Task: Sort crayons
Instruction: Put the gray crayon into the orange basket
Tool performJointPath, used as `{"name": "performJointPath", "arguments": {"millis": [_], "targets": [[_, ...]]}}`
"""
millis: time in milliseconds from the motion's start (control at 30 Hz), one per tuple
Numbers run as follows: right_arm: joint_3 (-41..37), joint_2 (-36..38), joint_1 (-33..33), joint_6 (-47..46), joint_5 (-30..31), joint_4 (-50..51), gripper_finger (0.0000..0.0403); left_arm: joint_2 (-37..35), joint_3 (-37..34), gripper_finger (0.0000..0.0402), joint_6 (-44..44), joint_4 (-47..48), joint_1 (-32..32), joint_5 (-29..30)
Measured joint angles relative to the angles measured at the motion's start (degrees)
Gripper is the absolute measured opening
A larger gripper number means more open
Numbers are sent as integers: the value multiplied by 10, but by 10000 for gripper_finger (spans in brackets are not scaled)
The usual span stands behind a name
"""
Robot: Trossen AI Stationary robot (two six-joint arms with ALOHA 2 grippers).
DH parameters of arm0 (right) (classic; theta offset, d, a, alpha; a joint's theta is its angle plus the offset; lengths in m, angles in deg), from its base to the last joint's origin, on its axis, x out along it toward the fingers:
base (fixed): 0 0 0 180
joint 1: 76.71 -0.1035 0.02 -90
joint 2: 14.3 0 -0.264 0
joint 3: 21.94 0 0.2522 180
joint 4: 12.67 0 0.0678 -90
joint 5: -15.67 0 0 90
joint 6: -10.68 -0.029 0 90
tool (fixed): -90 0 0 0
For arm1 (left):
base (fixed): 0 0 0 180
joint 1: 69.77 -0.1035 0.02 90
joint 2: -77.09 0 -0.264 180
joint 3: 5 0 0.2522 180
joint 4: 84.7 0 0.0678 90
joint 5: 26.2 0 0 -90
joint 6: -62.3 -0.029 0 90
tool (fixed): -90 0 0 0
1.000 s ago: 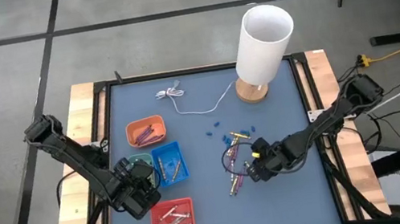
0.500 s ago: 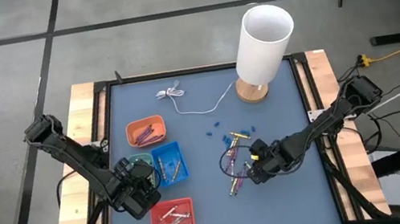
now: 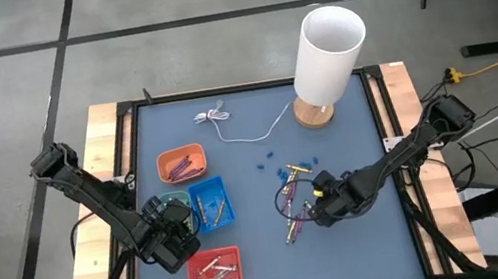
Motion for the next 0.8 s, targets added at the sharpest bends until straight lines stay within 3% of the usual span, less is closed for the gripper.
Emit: {"name": "performJointPath", "arguments": {"millis": [333, 800], "targets": [[3, -48, 0, 0, -2, -5, 127, 0, 0, 92, 0, -1, 0, 0], [2, -52, -1, 3, 9, -6, 127, 0, 0, 92, 0, -2, 0, 0]]}}
